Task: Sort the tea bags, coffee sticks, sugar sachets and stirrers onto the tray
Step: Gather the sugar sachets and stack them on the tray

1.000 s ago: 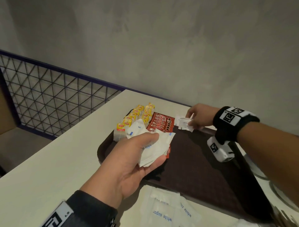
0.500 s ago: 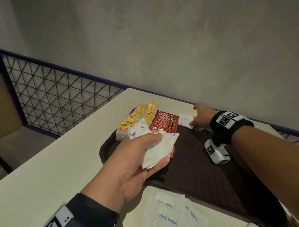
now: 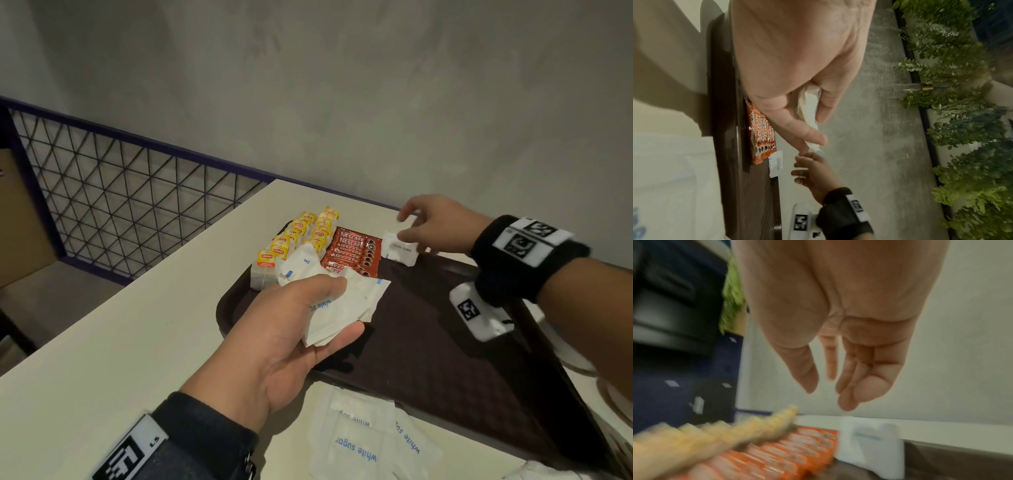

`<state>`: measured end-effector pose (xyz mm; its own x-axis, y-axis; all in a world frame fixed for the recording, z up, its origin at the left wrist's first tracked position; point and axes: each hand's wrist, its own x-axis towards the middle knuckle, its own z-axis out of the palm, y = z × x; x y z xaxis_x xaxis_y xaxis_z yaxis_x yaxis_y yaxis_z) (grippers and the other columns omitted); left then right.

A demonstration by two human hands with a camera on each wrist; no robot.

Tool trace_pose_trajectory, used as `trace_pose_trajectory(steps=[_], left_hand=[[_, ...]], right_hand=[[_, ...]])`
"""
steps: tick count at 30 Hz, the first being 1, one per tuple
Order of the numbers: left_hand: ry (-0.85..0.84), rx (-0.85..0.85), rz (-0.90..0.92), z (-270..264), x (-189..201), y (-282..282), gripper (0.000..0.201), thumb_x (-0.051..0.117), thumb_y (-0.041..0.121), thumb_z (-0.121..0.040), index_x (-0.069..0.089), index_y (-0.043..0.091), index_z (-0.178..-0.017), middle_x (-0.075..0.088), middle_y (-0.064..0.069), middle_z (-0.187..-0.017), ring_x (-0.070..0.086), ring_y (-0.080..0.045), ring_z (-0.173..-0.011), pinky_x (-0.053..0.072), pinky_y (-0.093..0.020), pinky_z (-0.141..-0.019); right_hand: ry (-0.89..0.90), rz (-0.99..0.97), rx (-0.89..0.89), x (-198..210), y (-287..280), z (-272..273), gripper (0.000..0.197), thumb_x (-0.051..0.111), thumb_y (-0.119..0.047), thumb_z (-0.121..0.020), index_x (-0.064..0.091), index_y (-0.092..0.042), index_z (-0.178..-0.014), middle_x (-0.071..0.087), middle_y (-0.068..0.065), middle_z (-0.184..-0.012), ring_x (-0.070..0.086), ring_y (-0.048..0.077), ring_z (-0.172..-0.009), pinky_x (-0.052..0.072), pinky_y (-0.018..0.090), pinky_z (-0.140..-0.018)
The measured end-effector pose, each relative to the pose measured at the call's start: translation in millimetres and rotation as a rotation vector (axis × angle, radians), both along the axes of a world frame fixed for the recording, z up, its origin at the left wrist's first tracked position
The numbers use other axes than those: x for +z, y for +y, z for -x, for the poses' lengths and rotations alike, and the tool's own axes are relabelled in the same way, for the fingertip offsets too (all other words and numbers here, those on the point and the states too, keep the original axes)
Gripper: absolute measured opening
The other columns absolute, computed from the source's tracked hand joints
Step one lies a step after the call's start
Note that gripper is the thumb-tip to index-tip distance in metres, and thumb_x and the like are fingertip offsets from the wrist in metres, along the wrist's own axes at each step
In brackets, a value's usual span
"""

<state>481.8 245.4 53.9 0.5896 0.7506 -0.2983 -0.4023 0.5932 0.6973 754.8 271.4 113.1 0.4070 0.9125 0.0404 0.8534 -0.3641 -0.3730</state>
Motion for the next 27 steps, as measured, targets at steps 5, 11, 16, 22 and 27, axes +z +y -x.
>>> trace_pose_trajectory(steps=[5,11,16,22,27], left_hand=[[-0.017,0.023,-0.009,1,1,-2,0.038,0.079,0.004,-0.084,0.069,0.016,-0.118,0.082,-0.009,-0.094,0.08,-0.022,-0.079,0.061,-0.031,-0.053],[-0.032,-0.008,-0.03,3,6,-3,0.038,0.078,0.007,-0.086,0.068,0.018,-0.121,0.081,-0.009,-0.099,0.08,-0.024,-0.082,0.06,-0.03,-0.054],[-0.012,-0.073,-0.064,3,6,-4,0.038,0.075,0.007,-0.089,0.067,0.017,-0.125,0.08,-0.013,-0.101,0.08,-0.029,-0.086,0.061,-0.03,-0.056],[-0.036,-0.055,-0.024,3,7,-3,0.041,0.076,0.005,-0.087,0.063,0.016,-0.124,0.08,-0.016,-0.094,0.08,-0.033,-0.081,0.061,-0.031,-0.052],[-0.038,-0.034,0.021,5,5,0,0.044,0.077,0.006,-0.087,0.064,0.014,-0.128,0.08,-0.018,-0.1,0.079,-0.035,-0.086,0.06,-0.03,-0.051]], right_hand=[[0.627,0.28,0.266,27,-44,69,0.041,0.077,-0.045,-0.083,0.073,-0.008,-0.098,0.067,0.018,-0.091,0.067,0.028,-0.08,0.049,0.039,-0.075],[0.643,0.278,0.282,16,-58,79,0.031,0.072,-0.012,-0.091,0.058,0.014,-0.101,0.061,0.026,-0.094,0.066,0.021,-0.075,0.05,0.029,-0.064],[0.855,0.025,0.149,18,-55,85,0.017,0.059,0.003,-0.092,0.058,-0.009,-0.104,0.065,0.037,-0.108,0.066,0.032,-0.083,0.056,0.034,-0.064],[0.71,-0.14,0.045,23,-38,60,0.02,0.058,0.008,-0.086,0.066,-0.003,-0.1,0.066,0.026,-0.104,0.064,0.028,-0.087,0.055,0.039,-0.078],[0.074,-0.007,0.015,14,-13,10,0.028,0.073,-0.001,-0.084,0.07,-0.013,-0.109,0.071,0.009,-0.1,0.065,0.02,-0.08,0.053,0.029,-0.068]])
